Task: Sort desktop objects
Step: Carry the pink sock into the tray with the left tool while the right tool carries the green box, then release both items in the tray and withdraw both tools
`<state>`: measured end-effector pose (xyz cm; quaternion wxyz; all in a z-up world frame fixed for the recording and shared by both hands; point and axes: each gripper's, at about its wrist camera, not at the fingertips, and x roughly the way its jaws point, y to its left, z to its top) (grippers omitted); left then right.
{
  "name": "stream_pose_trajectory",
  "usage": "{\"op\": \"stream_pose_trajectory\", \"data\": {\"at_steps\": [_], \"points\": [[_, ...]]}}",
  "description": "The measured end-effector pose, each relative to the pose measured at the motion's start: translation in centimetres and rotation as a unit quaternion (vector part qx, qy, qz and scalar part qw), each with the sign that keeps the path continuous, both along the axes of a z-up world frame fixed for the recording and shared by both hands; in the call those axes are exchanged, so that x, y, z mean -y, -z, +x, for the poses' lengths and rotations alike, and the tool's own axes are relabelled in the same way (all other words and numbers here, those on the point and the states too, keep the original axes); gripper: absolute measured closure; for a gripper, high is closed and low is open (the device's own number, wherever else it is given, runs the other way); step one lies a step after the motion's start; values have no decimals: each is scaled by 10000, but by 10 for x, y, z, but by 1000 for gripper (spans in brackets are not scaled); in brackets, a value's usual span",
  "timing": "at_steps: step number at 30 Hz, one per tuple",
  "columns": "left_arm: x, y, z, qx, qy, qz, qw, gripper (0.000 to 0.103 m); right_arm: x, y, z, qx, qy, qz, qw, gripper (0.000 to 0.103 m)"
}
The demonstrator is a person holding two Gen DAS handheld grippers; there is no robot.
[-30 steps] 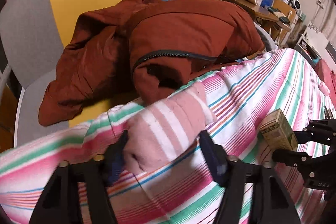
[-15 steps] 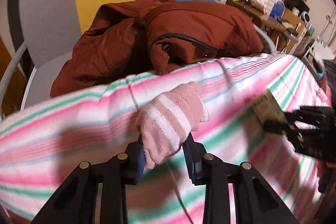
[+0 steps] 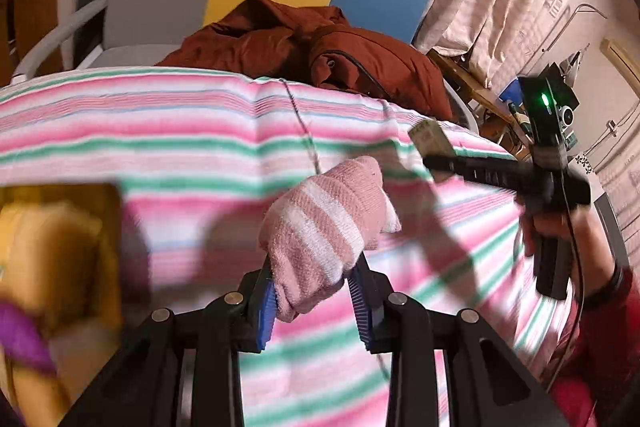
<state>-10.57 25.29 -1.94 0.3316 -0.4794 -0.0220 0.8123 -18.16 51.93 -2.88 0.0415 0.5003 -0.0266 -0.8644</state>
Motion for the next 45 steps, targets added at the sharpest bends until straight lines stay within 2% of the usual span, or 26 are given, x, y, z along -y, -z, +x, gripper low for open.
{"op": "stream_pose_trajectory", "data": {"at_steps": [3, 6, 10, 14, 18, 23, 27, 30, 31, 32, 34, 36, 37, 42, 45], "points": [[26, -2, 26, 20, -34, 149, 9999, 71, 14, -12, 10, 15, -128, -105, 9999, 72], [55, -5, 50, 106, -204, 551, 9982, 71, 36, -24, 27, 67, -315, -282, 9991, 72], [97, -18, 75, 0, -480, 888, 9949, 71, 84, -38, 55, 54, -683, -448, 9966, 72], [143, -32, 86, -256, -819, 1002, 9913, 71, 135, -50, 77, 27, -1060, -765, 9914, 72], [198, -42, 85, -524, -1458, 1013, 9827, 71, 190, -62, 93, -41, -1424, -1181, 9827, 72], [251, -40, 74, -548, -2113, 897, 9717, 71, 252, -67, 98, -7, -1694, -1375, 9759, 72], [278, -29, 63, -463, -2462, 774, 9650, 69, 287, -55, 97, 293, -1699, -1613, 9717, 72], [284, -14, 50, -207, -2527, 507, 9660, 57, 311, -44, 97, 381, -1692, -1673, 9705, 71], [289, -10, 51, -125, -2541, 498, 9658, 49, 317, -40, 96, 372, -1686, -1725, 9698, 70], [290, -7, 52, -73, -2541, 533, 9657, 48, 324, -38, 95, 334, -1712, -1738, 9692, 70], [295, -8, 56, -90, -2573, 674, 9639, 42, 333, -40, 98, 181, -1772, -1616, 9706, 64], [298, -12, 63, -242, -2682, 581, 9613, 42, 338, -47, 103, -56, -1802, -1562, 9711, 41], [300, -14, 64, -304, -2720, 525, 9604, 42, 339, -50, 107, -158, -1806, -1561, 9710, 38], [303, -26, 87, -690, -2931, 31, 9536, 42, 338, -58, 124, -411, -1621, -1536, 9739, 35], [304, -28, 96, -640, -3089, -225, 9487, 41, 334, -57, 134, -442, -1475, -1654, 9741, 35]]}}
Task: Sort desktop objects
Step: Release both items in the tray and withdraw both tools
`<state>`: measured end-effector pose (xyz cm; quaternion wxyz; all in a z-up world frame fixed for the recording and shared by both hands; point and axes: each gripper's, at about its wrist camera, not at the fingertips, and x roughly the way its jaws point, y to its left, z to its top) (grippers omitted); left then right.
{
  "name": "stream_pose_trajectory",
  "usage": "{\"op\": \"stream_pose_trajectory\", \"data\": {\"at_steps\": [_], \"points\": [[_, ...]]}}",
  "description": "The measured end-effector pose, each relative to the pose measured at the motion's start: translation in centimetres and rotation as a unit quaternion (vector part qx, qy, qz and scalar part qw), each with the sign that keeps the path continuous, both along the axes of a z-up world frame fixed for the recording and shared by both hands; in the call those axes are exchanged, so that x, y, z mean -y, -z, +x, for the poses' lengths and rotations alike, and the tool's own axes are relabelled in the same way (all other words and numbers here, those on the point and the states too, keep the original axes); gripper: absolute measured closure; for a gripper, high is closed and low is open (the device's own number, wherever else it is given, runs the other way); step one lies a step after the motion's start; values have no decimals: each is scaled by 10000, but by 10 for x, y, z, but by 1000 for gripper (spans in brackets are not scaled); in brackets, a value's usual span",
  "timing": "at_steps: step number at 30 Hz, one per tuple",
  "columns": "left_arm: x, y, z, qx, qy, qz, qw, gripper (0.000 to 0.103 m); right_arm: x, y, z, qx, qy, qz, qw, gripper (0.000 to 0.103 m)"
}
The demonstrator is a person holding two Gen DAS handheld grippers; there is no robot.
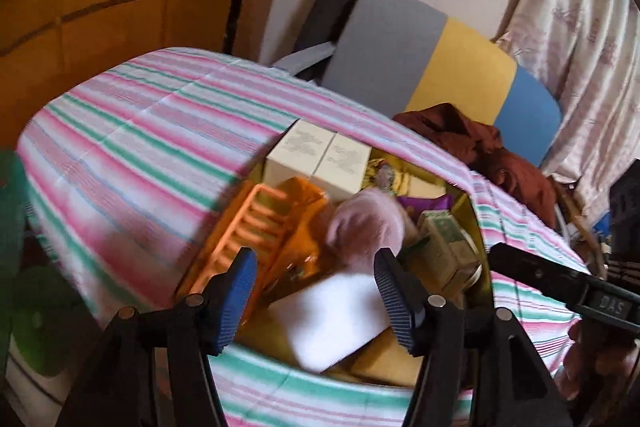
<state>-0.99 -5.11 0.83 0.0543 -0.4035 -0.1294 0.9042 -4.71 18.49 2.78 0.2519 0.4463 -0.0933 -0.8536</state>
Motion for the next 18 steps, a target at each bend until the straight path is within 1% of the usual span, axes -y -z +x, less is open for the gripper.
{"op": "stream_pose_trajectory", "data": {"at_steps": [1, 2, 3, 4, 5, 6, 8, 11, 14, 18], "points": [[0, -1, 3, 56, -30, -45, 10000, 41, 1, 1, 4, -3, 34, 7, 10000, 35], [0, -1, 6, 57, -54, -94, 9999, 41, 3, 3, 8, 0, 60, 96, 9999, 33], [-1, -2, 10, 42, -80, -156, 9998, 41, 5, 4, 12, 2, 92, 209, 9997, 25], [-3, -3, 13, 24, -97, -236, 9997, 41, 8, 5, 17, -25, 162, 384, 9991, 20], [-5, -4, 17, 6, -75, -311, 9995, 41, 10, 6, 20, -65, 201, 460, 9987, 11], [-7, -4, 20, -1, -48, -380, 9993, 41, 11, 6, 24, -116, 223, 519, 9983, 8], [-13, -5, 24, 13, -33, -606, 9982, 41, 16, 7, 29, -237, 266, 727, 9967, 7], [-20, -7, 30, -25, -112, -849, 9963, 42, 21, 5, 36, -436, 348, 989, 9935, 2], [-24, -8, 35, -27, -156, -965, 9952, 42, 23, 2, 39, -559, 370, 1086, 9918, 0], [-31, -11, 41, -140, -188, -1181, 9927, 45, 23, 3, 41, -519, 423, 1040, 9923, 0]]}}
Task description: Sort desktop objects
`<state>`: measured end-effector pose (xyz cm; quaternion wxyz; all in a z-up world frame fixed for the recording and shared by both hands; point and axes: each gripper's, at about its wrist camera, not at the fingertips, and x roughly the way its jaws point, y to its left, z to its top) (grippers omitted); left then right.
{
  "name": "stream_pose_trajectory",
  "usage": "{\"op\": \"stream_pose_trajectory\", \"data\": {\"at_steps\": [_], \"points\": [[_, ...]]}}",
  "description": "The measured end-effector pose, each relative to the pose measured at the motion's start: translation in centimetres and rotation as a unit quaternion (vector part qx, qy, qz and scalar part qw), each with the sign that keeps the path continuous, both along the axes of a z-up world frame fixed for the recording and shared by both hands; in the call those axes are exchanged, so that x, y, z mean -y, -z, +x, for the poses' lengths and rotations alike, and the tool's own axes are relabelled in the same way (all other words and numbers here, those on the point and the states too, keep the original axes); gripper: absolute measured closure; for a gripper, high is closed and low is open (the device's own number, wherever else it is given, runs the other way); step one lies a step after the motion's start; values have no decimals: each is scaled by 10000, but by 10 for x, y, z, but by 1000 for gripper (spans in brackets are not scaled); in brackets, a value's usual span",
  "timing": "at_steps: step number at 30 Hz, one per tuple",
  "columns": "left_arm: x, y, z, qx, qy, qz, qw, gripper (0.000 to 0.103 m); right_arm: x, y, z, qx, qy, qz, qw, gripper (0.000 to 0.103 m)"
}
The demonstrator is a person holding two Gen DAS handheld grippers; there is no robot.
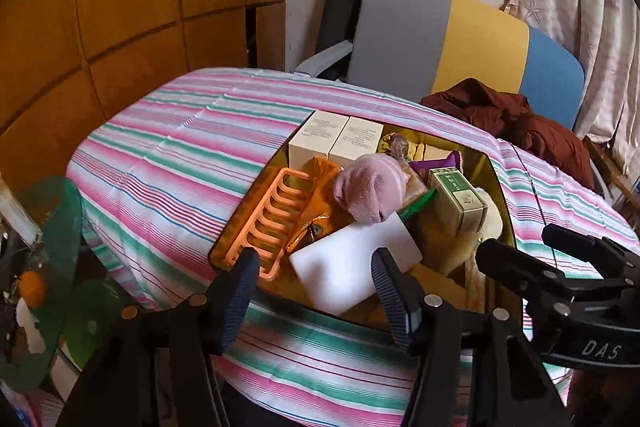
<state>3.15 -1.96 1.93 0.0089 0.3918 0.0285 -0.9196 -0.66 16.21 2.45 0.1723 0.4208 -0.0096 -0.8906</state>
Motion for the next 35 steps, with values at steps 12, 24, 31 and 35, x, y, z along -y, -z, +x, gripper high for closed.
{"op": "stream_pose_trajectory", "data": {"at_steps": [12, 24, 31, 35], "points": [[-4, 8, 0, 172, -77, -61, 9998, 47, -4, 5, 2, 72, 35, -53, 10000, 0], [-5, 15, -4, 381, -106, -90, 9992, 47, -6, 8, 0, 116, 89, -77, 9999, 0], [-3, 20, -6, 529, -147, -42, 9985, 47, -12, 7, -1, 112, 173, -79, 9998, 0], [-4, 20, -6, 550, -142, -67, 9984, 47, -16, 6, -2, 104, 231, -88, 9996, 0]]}}
